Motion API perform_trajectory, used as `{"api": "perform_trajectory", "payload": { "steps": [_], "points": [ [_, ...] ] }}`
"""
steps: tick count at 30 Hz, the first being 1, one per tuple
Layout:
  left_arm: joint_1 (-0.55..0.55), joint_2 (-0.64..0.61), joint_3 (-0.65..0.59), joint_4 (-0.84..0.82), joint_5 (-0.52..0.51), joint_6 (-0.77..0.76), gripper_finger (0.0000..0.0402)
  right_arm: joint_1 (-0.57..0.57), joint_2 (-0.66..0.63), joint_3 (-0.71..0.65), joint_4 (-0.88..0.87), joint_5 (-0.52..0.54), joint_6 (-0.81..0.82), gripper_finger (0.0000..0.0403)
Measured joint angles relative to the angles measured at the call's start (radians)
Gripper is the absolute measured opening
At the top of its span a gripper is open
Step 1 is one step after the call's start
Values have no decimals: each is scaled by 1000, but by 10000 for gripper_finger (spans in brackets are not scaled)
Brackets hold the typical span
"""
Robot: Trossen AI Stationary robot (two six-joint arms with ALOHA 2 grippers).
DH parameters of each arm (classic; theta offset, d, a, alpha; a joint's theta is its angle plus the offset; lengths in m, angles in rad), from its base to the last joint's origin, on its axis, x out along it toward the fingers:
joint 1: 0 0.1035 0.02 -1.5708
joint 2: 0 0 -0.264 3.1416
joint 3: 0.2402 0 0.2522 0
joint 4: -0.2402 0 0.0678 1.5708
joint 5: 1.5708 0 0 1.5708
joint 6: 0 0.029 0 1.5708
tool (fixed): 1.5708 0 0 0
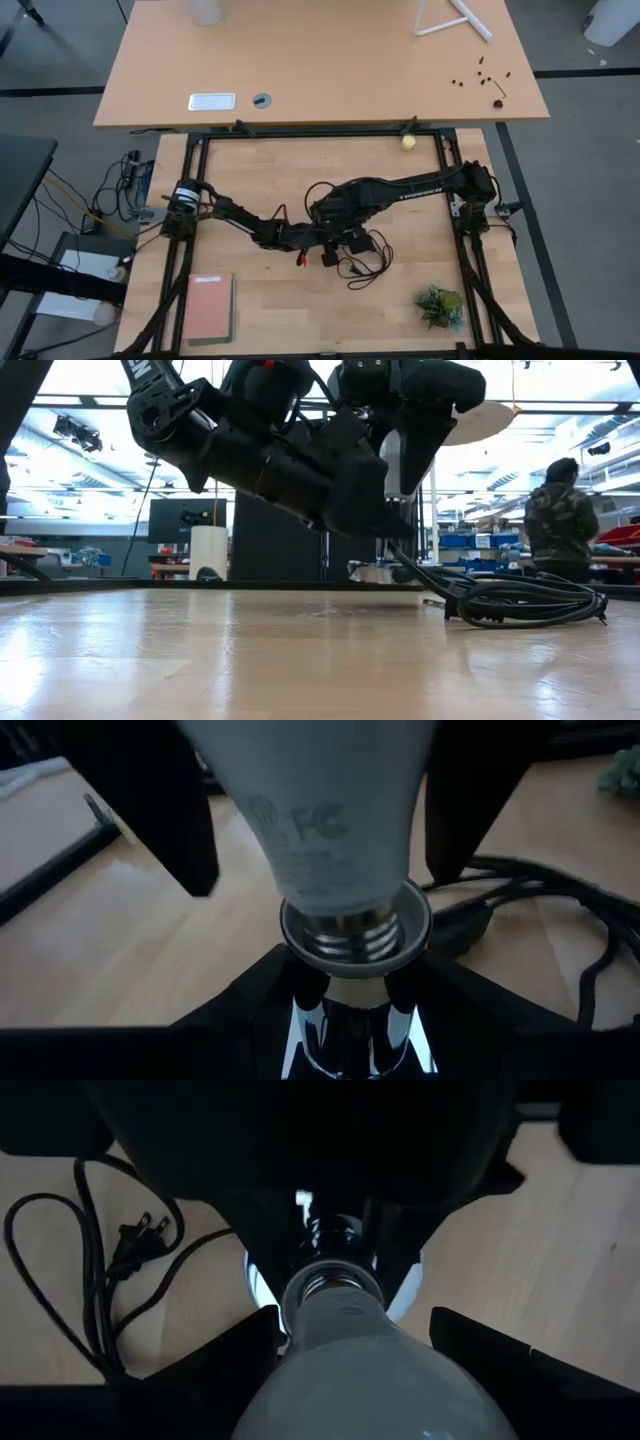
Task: Screw lightbulb
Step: Insert the white lightbulb into the silver lamp
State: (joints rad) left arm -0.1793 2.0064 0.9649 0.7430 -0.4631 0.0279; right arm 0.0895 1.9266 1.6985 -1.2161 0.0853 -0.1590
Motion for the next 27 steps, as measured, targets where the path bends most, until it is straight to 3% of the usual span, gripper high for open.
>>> {"api": "perform_trajectory", "payload": {
  "steps": [6, 27],
  "points": [
    [17, -1, 0, 19, -4, 12, 189, 0, -1, 0, -22, 66, 28, 267],
    [20, -4, 0, 29, 24, -27, 188, 25, 0, 3, 93, 46, 127, 266]
  ]
}}
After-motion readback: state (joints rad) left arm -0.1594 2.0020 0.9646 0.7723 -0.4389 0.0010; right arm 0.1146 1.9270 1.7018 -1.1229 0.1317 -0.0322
